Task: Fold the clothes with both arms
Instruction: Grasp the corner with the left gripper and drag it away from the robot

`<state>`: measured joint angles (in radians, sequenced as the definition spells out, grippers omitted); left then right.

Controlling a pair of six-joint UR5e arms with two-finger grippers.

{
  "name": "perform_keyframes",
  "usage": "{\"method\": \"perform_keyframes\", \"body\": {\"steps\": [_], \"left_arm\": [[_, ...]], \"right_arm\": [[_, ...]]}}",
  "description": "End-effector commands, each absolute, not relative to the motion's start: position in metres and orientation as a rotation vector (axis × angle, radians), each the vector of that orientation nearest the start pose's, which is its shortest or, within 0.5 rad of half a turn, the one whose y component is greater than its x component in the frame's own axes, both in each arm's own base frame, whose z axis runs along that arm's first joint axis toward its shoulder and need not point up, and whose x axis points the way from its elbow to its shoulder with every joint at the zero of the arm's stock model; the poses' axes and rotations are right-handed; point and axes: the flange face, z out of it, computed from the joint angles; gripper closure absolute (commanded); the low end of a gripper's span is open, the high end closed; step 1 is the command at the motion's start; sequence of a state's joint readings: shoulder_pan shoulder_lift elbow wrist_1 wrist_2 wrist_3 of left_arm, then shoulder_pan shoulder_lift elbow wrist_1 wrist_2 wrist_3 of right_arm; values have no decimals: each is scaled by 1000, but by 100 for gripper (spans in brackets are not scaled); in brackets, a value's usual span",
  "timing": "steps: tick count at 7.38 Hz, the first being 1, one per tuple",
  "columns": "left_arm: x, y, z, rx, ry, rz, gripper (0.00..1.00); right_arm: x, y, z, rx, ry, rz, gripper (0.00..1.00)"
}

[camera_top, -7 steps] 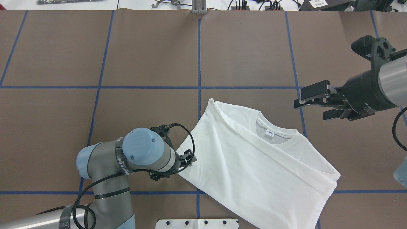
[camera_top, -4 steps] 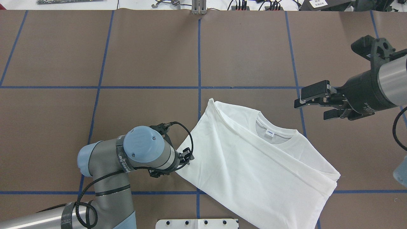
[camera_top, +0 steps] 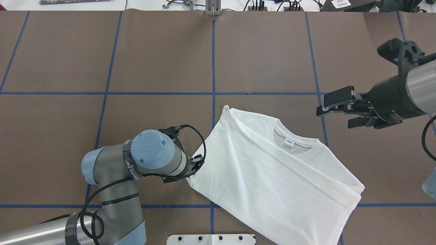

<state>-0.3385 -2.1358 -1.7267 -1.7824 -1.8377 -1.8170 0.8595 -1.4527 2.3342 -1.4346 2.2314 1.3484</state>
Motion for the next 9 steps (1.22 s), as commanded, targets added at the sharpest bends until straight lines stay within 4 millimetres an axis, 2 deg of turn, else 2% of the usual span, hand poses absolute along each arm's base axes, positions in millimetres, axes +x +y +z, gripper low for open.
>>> {"method": "perform_keyframes", "body": {"steps": [1,2,3,4,5,6,8,9], "left_arm": [[580,-318,228,-208,969,-405,100],[575,-325,228,-203,969,-416,100],[565,-344,235,-185,936,-444,100],[548,-373,239,-160,922,-489,100],[540,-393,247,-120,906,-474,100],[524,-427,259,-82,884,-498,100],[479,-500,284,12,831,-507,100],[470,-541,290,49,796,-509,100]], "right_arm": [[-218,-365,241,-15,-1141,234,0],[-218,-364,243,-17,-1137,236,0],[-218,-364,244,-19,-1135,238,0],[-219,-364,245,-21,-1133,238,0],[-219,-365,247,-24,-1129,240,0],[-219,-365,247,-24,-1129,240,0],[-222,-367,247,-17,-1124,244,0],[-223,-368,248,-17,-1123,245,0]]}}
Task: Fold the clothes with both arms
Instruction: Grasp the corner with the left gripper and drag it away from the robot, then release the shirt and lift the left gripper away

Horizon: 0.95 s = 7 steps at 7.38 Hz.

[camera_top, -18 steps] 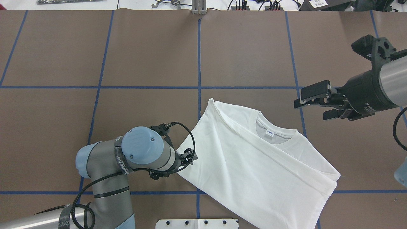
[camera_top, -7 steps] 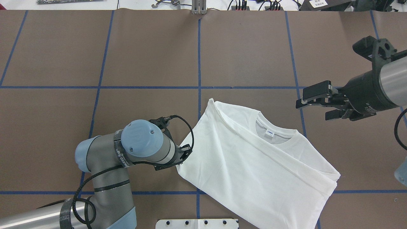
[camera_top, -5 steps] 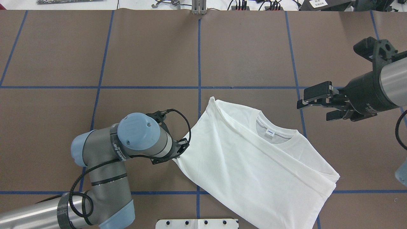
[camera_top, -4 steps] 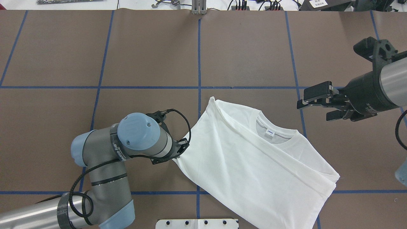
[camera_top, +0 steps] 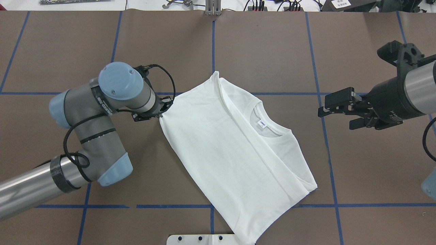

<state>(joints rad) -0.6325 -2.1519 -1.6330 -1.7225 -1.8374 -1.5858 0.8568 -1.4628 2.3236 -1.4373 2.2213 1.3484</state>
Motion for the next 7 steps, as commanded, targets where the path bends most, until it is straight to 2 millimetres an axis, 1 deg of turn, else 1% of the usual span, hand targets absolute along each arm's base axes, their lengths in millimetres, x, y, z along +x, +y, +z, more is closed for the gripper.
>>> {"method": "perform_keyframes", "body": {"steps": [1,2,3,4,5,6,7], "left_arm": [[471,-574,283,106,763,-549,100],[467,-600,268,131,765,-577,100],[473,-620,244,159,779,-574,100],[477,-630,228,223,817,-581,100],[500,-651,224,243,862,-576,100],[515,-665,233,262,895,-569,100],[514,-669,237,294,902,-577,100]], "right_arm": [[-223,-368,248,-18,-1123,246,0],[-223,-369,250,-21,-1119,248,0],[-224,-370,252,-25,-1115,251,0],[-224,-370,252,-24,-1115,252,0],[-224,-371,254,-26,-1111,255,0],[-224,-372,255,-27,-1107,258,0],[-225,-374,256,-28,-1105,260,0]]}}
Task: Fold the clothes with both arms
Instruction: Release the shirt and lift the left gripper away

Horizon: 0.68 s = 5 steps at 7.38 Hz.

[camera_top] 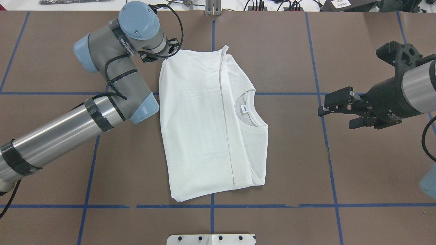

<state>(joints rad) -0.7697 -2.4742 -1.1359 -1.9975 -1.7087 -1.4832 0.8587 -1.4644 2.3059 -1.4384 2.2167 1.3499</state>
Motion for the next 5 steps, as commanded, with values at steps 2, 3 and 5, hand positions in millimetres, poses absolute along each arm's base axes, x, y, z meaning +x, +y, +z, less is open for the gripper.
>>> {"method": "perform_keyframes", "body": {"steps": [2,3,5], "left_arm": [[511,-673,240,356,884,-607,1],[510,-673,239,365,881,-599,0],[492,-682,233,387,871,-542,0]], "right_arm": [[-229,-377,260,-29,-1096,264,0],[-231,-381,264,-23,-1084,275,0],[-243,-378,264,-7,-1072,265,0]]}}
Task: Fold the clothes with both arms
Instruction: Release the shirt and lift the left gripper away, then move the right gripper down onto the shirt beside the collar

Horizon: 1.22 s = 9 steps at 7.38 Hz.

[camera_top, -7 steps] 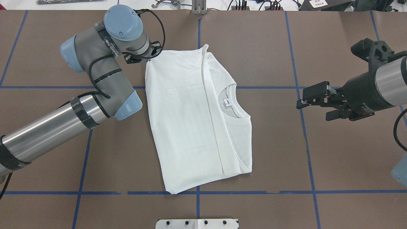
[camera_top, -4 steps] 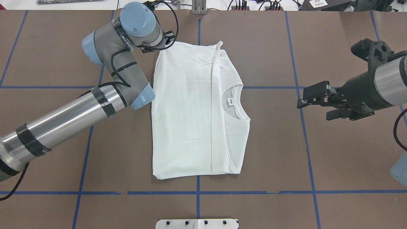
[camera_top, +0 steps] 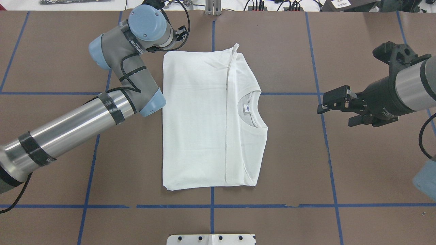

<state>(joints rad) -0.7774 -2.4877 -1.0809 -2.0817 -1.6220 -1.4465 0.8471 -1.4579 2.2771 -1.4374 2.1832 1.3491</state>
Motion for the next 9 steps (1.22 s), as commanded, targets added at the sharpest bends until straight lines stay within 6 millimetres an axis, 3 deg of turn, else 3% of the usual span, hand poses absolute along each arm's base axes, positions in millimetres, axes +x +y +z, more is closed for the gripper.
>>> {"method": "perform_keyframes", "body": {"steps": [1,2,4,6,7,9], "left_arm": [[475,-669,251,340,900,-458,0],[441,-645,272,324,939,-402,0],[397,-596,303,325,959,-392,0],[364,-551,304,292,952,-380,0],[349,-528,309,270,962,-365,0],[341,-511,303,240,986,-351,0]], "right_arm": [[-273,-366,267,58,-1027,247,0],[-311,-354,273,81,-984,211,0],[-384,-365,251,116,-921,94,0],[-470,-359,215,201,-799,26,0],[-498,-357,215,239,-761,-41,0],[-556,-336,215,337,-677,-151,0]]}}
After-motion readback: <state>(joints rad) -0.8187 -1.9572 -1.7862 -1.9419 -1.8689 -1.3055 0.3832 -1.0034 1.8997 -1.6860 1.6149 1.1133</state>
